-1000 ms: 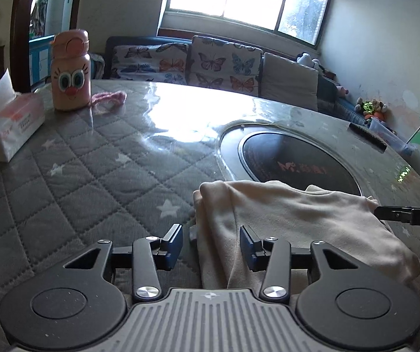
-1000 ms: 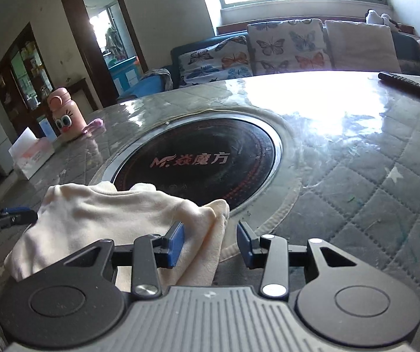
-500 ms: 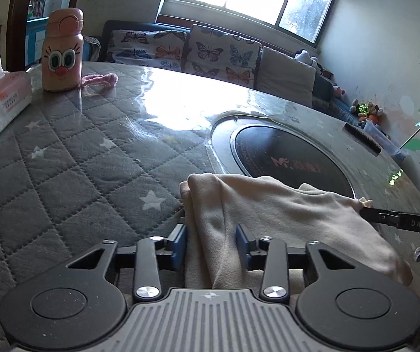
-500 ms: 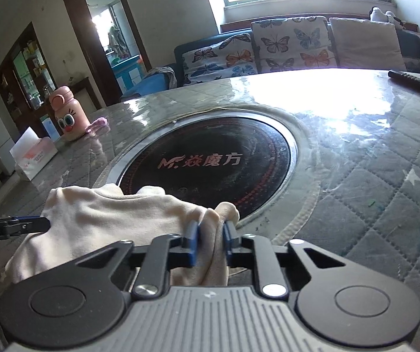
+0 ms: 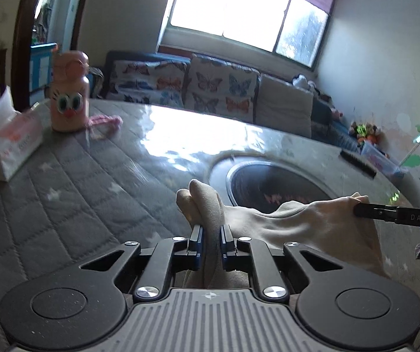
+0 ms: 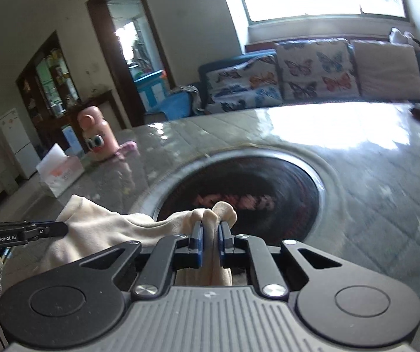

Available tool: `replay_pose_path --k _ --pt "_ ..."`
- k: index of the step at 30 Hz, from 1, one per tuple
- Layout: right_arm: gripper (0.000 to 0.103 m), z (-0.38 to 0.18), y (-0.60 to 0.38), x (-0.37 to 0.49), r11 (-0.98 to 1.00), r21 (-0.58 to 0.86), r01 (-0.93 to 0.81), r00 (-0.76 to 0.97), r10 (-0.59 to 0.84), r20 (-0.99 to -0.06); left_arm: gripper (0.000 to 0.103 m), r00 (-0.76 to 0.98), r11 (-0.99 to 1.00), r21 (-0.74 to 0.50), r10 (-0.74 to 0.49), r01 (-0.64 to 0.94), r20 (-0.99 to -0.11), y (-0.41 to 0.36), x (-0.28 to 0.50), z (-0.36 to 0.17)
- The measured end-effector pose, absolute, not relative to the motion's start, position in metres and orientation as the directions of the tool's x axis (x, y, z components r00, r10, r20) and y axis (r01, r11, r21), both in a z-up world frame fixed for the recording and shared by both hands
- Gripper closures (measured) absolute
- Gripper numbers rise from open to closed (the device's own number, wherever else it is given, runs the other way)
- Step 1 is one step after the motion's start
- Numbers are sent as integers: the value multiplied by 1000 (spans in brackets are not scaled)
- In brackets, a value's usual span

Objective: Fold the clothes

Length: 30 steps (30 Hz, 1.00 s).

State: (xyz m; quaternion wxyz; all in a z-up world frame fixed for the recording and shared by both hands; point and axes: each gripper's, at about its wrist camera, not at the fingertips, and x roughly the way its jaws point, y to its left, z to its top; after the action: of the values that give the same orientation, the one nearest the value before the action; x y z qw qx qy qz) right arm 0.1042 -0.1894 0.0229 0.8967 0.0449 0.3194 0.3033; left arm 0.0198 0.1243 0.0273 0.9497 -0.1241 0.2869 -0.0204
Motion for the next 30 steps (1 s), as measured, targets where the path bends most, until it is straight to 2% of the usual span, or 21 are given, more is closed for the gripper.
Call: replay_pose_path --k 15,21,26,28,30 --pt "95 61 -76 138 698 249 -671 535 688 -490 91 888 949 -227 99 -220 -448 210 -13 71" --pt "95 64 -28 151 664 248 -705 501 714 -488 91 880 931 -230 158 -284 -448 239 -14 75" --pt "92 59 -1 166 683 232 -692 508 690 -516 89 854 918 -224 186 -328 -486 251 -7 63" --pt "86 53 6 172 701 216 -680 516 666 -538 75 842 909 -227 200 -351 -501 256 -8 57" --pt "86 48 7 175 705 216 -676 510 658 -554 73 835 905 -228 204 -360 -511 259 -9 53"
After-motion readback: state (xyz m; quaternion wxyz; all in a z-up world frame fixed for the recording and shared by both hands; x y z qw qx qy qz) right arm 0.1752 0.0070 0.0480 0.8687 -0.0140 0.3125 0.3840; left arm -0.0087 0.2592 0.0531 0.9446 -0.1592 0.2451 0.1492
